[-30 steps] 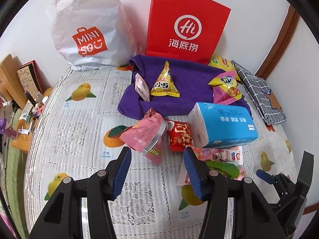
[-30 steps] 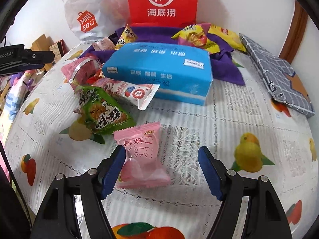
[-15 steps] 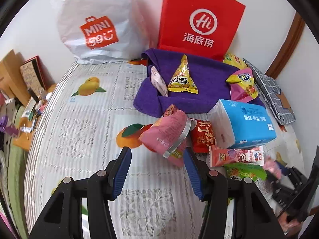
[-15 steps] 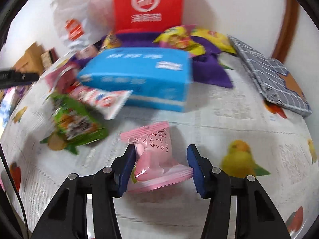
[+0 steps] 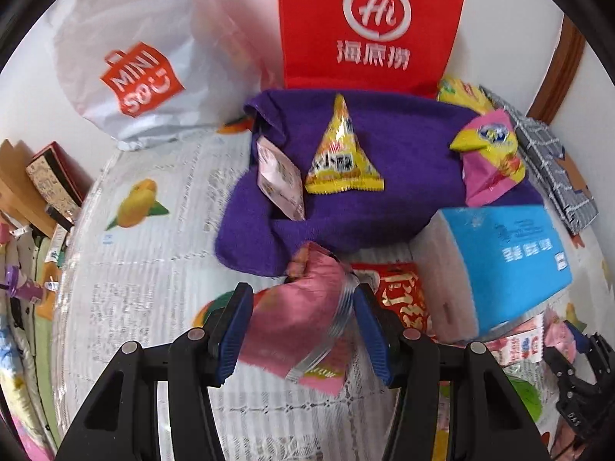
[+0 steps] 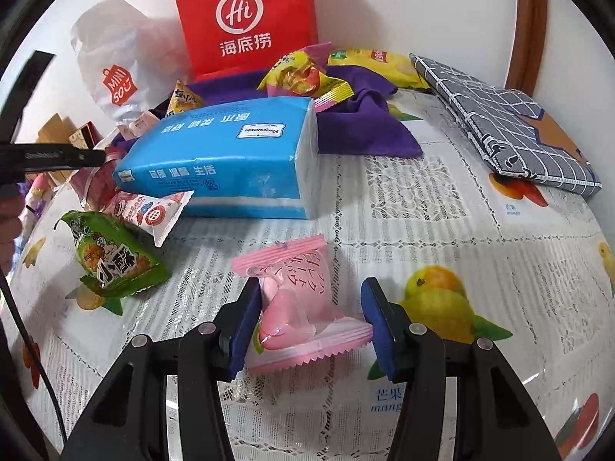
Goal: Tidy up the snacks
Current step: 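Grasp the pink wrapped candy with the right gripper while the left grasps the pink can snack, then hold both grasped snacks just above the bed cover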
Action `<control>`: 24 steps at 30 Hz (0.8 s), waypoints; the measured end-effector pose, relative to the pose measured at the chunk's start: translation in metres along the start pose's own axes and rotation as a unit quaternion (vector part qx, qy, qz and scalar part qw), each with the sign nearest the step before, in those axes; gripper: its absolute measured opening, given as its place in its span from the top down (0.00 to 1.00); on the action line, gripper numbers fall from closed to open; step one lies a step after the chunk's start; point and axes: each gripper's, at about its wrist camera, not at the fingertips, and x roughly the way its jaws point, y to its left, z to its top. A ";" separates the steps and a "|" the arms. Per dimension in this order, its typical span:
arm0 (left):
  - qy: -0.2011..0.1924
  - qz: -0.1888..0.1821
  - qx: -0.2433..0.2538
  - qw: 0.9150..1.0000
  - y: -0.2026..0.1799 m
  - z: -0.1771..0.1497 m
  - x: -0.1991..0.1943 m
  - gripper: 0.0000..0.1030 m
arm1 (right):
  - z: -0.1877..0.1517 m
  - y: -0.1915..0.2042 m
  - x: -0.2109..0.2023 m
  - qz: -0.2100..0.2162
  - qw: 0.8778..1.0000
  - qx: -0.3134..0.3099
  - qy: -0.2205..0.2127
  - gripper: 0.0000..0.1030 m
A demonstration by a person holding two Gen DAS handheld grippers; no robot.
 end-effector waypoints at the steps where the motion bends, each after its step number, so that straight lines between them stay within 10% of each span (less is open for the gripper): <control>1: 0.005 0.004 0.002 1.000 -0.001 -0.001 0.005 0.50 | 0.000 -0.001 0.000 0.003 1.000 0.002 -0.001 0.48; 24: -0.024 -0.075 0.023 0.997 0.001 -0.065 -0.052 0.66 | -0.001 0.006 0.002 -0.017 1.000 -0.016 0.003 0.47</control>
